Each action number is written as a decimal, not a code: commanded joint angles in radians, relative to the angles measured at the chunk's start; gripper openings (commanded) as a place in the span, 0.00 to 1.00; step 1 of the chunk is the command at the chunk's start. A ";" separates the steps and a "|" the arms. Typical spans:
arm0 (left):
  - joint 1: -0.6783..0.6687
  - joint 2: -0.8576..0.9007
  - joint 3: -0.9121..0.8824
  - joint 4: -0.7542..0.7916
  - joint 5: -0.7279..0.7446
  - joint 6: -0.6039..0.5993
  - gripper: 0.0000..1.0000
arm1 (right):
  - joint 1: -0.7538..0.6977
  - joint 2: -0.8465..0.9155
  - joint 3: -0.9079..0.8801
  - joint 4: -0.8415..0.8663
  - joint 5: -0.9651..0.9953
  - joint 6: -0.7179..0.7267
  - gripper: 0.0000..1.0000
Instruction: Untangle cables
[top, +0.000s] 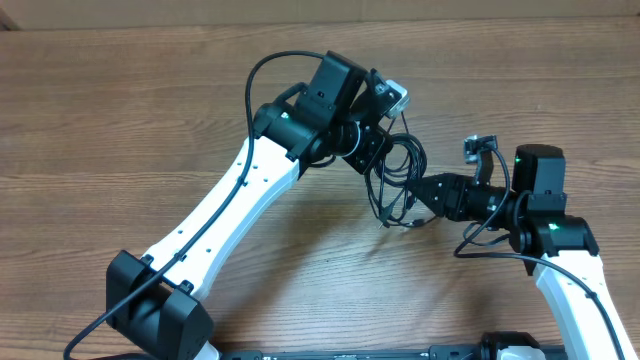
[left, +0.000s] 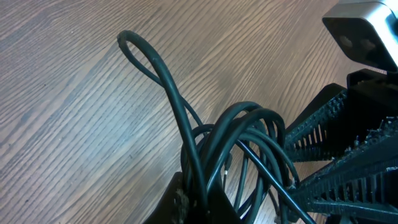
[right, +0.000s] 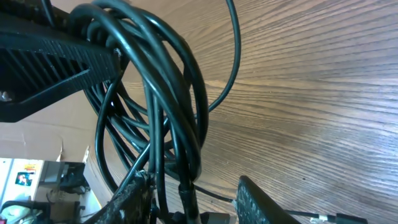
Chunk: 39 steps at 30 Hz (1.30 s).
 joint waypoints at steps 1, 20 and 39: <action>-0.008 -0.035 0.015 -0.005 -0.013 0.016 0.04 | 0.008 -0.009 0.012 0.011 0.001 -0.012 0.42; -0.077 -0.035 0.015 -0.008 -0.246 -0.048 0.04 | 0.064 -0.010 0.029 0.029 -0.008 -0.007 0.32; 0.011 -0.082 0.016 0.006 -0.374 -0.048 0.04 | 0.109 -0.010 0.029 -0.268 0.559 0.153 0.04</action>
